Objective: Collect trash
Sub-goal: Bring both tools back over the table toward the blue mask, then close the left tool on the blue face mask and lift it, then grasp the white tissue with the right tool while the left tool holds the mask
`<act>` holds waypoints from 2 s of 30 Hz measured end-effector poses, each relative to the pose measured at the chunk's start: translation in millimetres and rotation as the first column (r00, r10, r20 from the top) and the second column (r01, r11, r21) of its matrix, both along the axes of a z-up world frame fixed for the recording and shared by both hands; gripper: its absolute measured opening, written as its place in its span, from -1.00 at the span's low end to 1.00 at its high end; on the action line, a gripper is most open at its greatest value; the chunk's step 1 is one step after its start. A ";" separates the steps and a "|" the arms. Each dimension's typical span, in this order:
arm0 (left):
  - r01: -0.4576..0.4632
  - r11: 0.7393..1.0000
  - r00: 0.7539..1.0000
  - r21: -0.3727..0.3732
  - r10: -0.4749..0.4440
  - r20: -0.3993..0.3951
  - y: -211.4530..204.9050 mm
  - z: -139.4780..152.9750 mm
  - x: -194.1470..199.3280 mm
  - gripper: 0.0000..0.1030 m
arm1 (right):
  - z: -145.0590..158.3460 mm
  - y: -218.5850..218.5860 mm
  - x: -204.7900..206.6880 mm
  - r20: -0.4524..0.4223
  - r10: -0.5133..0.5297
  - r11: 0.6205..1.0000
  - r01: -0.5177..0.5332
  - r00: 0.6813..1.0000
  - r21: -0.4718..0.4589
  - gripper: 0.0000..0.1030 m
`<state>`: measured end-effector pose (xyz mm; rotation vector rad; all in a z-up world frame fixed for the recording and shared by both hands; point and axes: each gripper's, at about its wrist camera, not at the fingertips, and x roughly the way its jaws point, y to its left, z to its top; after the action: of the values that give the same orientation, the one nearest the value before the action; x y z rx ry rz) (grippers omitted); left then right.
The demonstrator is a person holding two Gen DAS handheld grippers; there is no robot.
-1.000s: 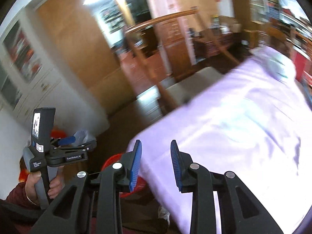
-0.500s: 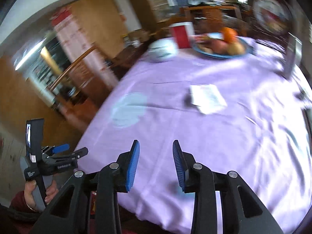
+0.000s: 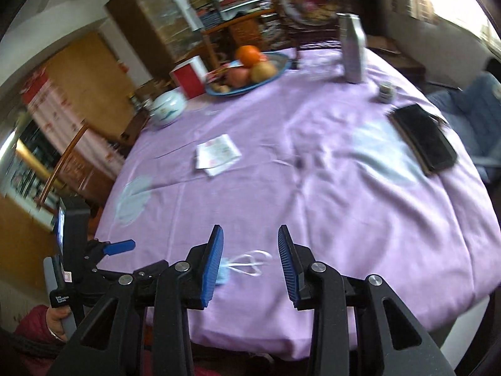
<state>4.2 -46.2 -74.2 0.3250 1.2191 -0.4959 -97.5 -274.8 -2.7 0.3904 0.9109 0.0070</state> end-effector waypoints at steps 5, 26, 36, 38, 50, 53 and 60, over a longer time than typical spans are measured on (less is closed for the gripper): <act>0.135 0.991 0.990 0.000 -0.135 -0.049 -35.1 -17.4 -5.9 0.70 | -6.4 -21.1 -10.9 -0.015 -0.070 0.998 0.070 0.997 0.005 -0.29; -0.093 0.995 0.995 0.027 0.092 0.038 -8.2 -21.0 32.3 -0.06 | -9.5 -23.7 13.8 -0.029 -0.031 0.999 0.031 0.999 0.006 -0.28; -0.377 0.926 0.926 0.006 0.377 0.022 89.4 -8.8 42.4 -0.03 | -10.2 16.6 63.0 -0.025 0.134 0.991 -0.133 0.991 0.025 -0.28; -0.398 0.917 0.917 -0.015 0.398 -0.012 98.1 -8.4 39.9 0.09 | -9.8 25.2 70.3 -0.024 0.163 0.986 -0.163 0.986 0.023 -0.28; -0.281 0.959 0.957 -0.038 0.277 -0.086 56.8 -34.8 31.6 0.27 | -10.2 22.9 66.8 -0.047 0.147 0.989 -0.147 0.988 0.007 -0.28; -0.274 0.961 0.959 -0.045 0.269 -0.089 53.5 -38.6 36.0 -0.27 | -11.9 14.0 62.7 -0.052 0.115 0.993 -0.115 0.992 0.007 -0.28; -0.327 0.941 0.945 -0.087 0.328 0.002 73.1 -2.2 39.0 -0.46 | -21.2 14.2 90.0 -0.059 0.152 0.988 -0.152 0.987 0.015 -0.28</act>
<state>43.2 27.0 -76.4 0.0491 1.2033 -0.2546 -7.5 -260.6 -23.9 0.3313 0.9985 0.1404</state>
